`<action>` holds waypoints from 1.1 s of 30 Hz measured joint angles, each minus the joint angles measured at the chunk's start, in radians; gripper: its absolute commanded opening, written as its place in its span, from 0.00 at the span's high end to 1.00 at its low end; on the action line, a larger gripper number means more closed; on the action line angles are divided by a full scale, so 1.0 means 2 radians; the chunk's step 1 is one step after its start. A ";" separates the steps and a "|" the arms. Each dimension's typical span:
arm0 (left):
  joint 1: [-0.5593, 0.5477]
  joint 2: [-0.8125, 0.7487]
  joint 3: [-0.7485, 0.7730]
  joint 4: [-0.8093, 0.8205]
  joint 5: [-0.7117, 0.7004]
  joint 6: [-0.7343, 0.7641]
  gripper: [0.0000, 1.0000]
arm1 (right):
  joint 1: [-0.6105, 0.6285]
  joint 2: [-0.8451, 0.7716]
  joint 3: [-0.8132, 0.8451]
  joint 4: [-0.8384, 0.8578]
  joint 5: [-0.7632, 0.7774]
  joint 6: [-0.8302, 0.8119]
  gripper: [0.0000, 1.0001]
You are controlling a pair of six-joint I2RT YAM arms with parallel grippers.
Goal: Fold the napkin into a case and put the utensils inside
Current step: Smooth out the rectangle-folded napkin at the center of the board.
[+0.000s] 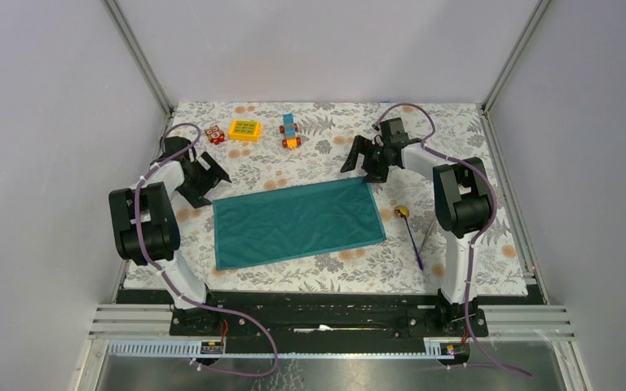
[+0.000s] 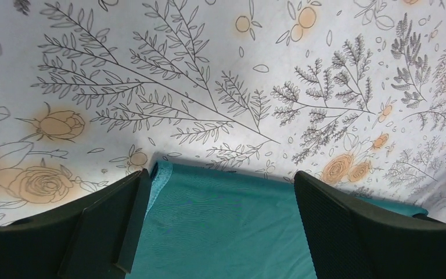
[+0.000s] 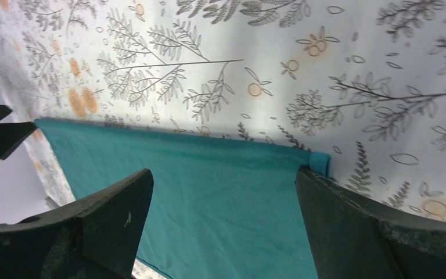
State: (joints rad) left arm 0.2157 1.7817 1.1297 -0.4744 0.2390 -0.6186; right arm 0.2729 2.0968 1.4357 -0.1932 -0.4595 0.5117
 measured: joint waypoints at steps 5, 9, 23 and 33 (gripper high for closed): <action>-0.010 -0.026 0.008 -0.013 -0.007 0.012 0.01 | 0.002 -0.017 0.001 -0.027 0.020 -0.011 0.00; -0.018 -0.062 0.004 -0.002 0.018 0.005 0.01 | 0.005 -0.028 0.002 -0.019 -0.001 -0.002 0.00; -0.018 0.014 0.017 -0.018 -0.025 0.008 0.01 | -0.004 0.009 0.014 -0.006 0.003 -0.001 0.00; -0.093 -0.134 0.006 -0.059 -0.084 0.033 0.01 | 0.047 -0.102 0.008 -0.127 0.116 -0.054 0.00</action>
State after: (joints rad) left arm 0.0292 1.5146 1.1416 -0.5915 0.0711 -0.5522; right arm 0.3664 1.8935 1.4517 -0.4473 -0.2276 0.4046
